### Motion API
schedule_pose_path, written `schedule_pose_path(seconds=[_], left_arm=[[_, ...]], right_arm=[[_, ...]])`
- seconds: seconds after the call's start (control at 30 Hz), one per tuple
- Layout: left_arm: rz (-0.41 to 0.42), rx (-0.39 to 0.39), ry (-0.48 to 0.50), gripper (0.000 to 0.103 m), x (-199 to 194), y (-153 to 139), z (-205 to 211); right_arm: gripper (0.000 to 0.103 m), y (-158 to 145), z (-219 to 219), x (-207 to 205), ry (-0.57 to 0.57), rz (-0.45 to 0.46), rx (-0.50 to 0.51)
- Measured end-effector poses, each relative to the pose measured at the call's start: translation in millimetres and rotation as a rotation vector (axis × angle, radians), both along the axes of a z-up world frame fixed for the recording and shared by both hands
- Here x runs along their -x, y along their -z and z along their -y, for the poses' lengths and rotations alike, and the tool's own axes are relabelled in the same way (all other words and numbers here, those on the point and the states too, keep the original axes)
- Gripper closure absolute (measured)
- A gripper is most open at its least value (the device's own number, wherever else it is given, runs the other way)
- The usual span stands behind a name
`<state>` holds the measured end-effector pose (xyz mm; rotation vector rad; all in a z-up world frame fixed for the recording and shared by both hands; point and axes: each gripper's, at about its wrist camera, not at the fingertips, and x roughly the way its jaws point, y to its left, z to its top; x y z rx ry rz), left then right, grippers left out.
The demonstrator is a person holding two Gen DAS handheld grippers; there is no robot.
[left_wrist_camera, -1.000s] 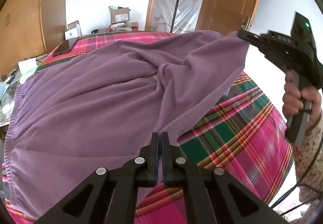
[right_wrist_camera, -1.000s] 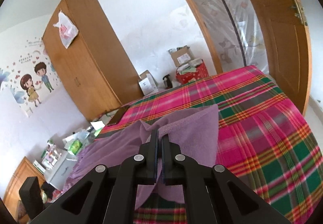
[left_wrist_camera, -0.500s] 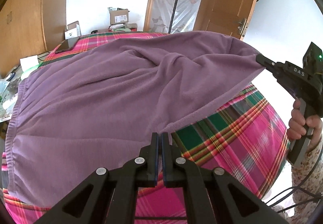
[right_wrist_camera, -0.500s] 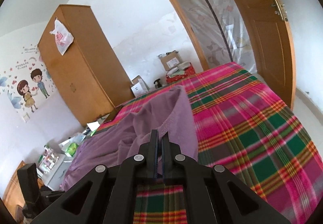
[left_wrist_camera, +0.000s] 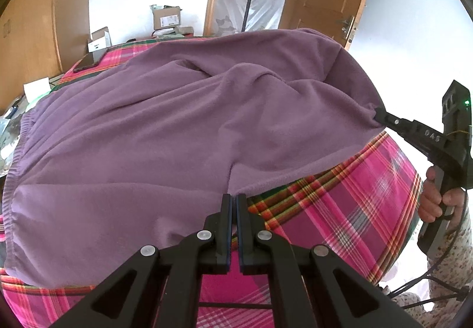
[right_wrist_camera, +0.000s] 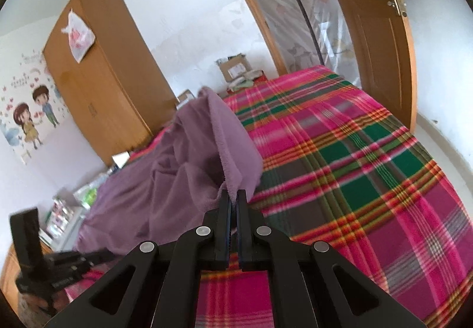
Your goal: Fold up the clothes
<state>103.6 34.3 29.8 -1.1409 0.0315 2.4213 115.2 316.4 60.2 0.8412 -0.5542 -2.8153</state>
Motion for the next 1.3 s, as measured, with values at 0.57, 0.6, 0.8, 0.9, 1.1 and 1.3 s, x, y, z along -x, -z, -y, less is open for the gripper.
schedule_pose_path(seconds=[0.57,0.6,0.8,0.9,1.1,1.3], left_arm=[[-0.039,-0.071,0.056,0.096,15,-31,-11],[-0.041,-0.065,0.059,0.095,18,-33,-13],[-0.056,-0.071,0.125,0.074,45,-50,-38],[-0.041,-0.099,0.171,0.07,62,-59,-53],[0.158,-0.352,0.21,0.057,116,-69,-67],[0.366,-0.526,0.121,0.053,170,-60,-73]], right_arm=[[0.084,2,2,10,-0.048,0.055,-0.195],[0.078,-2,3,12,-0.051,0.044,-0.219],[0.073,-23,9,39,-0.099,-0.009,-0.245],[0.073,-27,11,56,-0.12,0.001,-0.236],[0.073,-23,16,71,-0.14,0.027,-0.236],[0.073,-16,19,75,-0.146,0.05,-0.236]])
